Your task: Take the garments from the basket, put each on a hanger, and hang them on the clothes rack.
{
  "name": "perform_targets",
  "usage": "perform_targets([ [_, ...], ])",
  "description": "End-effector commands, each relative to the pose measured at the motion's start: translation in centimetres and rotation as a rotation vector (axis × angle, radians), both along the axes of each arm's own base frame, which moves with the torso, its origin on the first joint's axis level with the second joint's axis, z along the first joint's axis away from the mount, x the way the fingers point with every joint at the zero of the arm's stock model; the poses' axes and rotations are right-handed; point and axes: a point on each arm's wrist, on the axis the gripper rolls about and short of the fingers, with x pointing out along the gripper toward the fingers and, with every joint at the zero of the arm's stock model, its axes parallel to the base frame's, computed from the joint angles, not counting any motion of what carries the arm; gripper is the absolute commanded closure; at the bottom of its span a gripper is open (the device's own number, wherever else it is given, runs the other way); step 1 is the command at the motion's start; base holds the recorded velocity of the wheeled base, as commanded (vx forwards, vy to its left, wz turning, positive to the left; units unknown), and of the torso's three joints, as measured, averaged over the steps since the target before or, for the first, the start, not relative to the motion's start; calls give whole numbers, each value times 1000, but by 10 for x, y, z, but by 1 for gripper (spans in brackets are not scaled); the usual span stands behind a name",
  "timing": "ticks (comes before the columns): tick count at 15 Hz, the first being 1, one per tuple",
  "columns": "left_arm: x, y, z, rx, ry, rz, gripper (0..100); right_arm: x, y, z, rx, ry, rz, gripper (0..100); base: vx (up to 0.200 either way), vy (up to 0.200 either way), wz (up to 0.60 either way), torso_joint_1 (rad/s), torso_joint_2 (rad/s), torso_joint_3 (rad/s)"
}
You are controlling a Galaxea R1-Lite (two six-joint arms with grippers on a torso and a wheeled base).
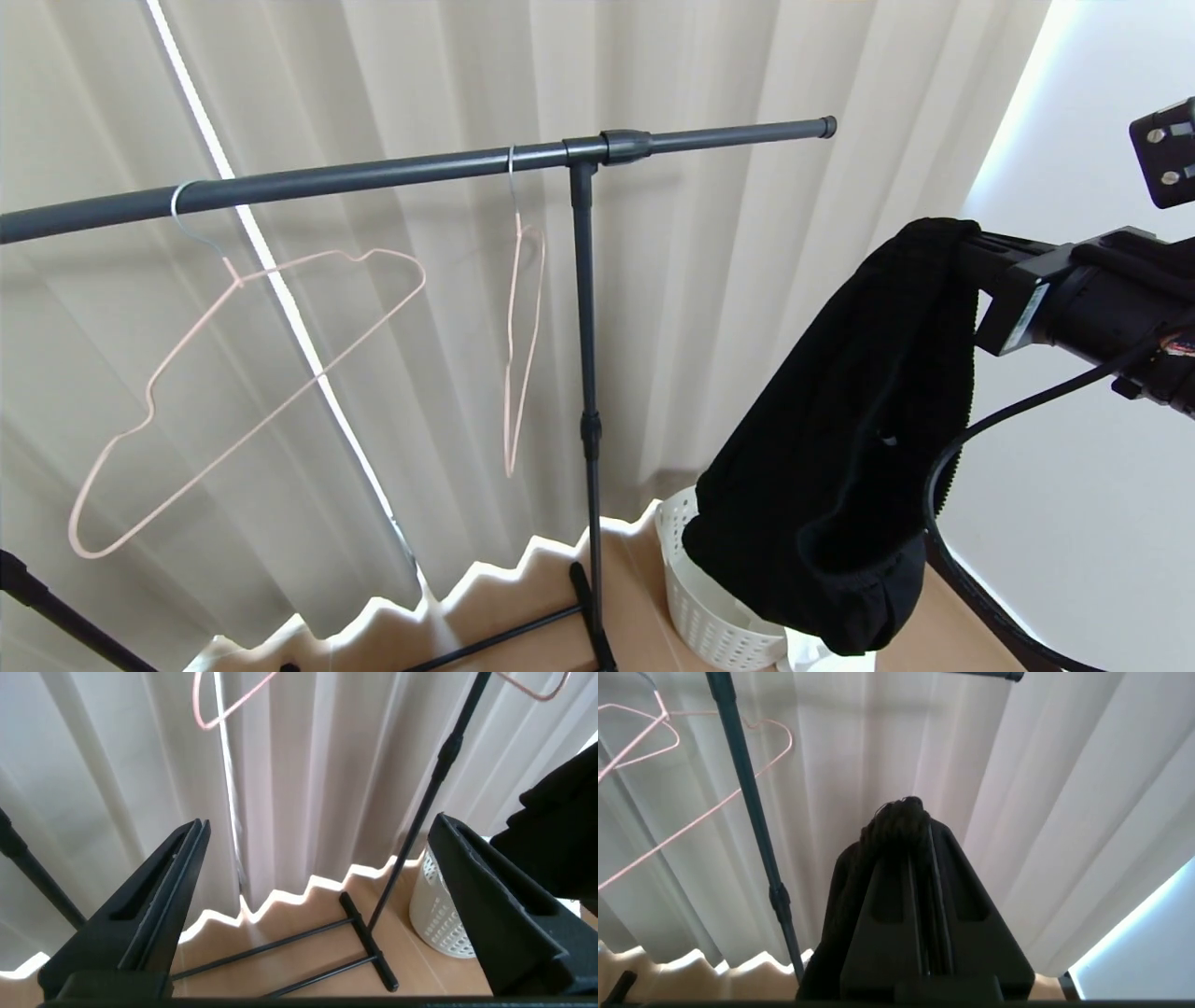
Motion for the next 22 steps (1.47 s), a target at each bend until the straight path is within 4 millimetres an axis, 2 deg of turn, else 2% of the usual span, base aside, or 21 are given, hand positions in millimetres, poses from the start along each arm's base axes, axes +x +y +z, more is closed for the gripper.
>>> perform_targets([
  [1, 0, 0, 0, -1, 0, 1, 0, 0, 0, -2, -3, 5, -1, 100, 0, 0, 0, 271, -618, -339],
  [14, 0, 0, 0, 0, 0, 0, 0, -2, 0, -6, -23, -7, 1, 100, 0, 0, 0, 178, -390, -196],
  [22, 0, 0, 0, 0, 0, 2, 0, -2, 0, -10, -35, -33, 1, 100, 0, 0, 75, 9, -16, -4],
])
